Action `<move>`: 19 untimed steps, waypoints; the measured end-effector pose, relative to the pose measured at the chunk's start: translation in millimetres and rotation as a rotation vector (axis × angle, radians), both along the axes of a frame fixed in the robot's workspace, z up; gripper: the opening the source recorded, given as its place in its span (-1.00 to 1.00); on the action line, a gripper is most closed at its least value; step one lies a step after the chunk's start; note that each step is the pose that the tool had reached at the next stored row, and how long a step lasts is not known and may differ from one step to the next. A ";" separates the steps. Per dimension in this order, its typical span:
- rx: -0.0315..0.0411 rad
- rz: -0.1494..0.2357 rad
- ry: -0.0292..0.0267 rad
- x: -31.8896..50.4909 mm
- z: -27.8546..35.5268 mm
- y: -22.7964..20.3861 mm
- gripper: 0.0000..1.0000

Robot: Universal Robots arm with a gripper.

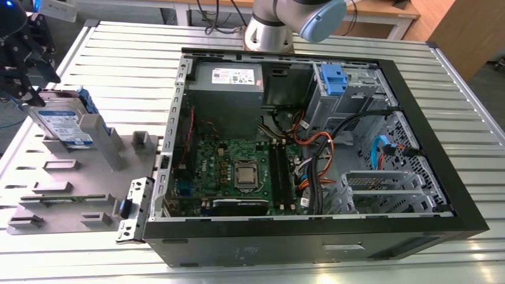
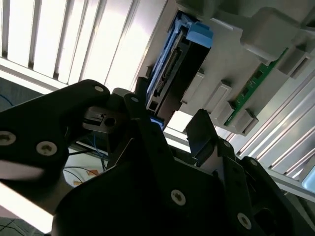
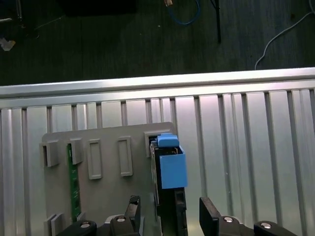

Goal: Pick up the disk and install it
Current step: 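Pick up the disk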

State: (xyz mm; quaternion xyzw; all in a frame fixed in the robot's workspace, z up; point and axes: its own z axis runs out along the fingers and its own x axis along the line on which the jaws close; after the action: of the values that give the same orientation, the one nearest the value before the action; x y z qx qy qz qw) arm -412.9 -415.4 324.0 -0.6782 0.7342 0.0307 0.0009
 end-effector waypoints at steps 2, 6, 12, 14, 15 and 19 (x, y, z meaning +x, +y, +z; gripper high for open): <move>-0.0001 0.019 0.0001 -0.1 -2.3 0.1 0.18; -0.0001 0.055 0.0001 -0.1 -8.3 0.2 0.18; -0.0001 0.080 0.0001 -0.2 -13.9 0.2 0.18; 0.0000 0.083 0.0000 -0.2 -15.8 0.2 0.18; -0.0001 0.085 0.0001 -0.2 -16.8 0.2 0.18; -0.0001 0.089 0.0001 -0.2 -21.1 0.2 0.18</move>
State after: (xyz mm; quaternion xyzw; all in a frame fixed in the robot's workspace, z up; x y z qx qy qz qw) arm -413.1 -415.2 302.9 -0.7103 0.7032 0.0307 -0.0005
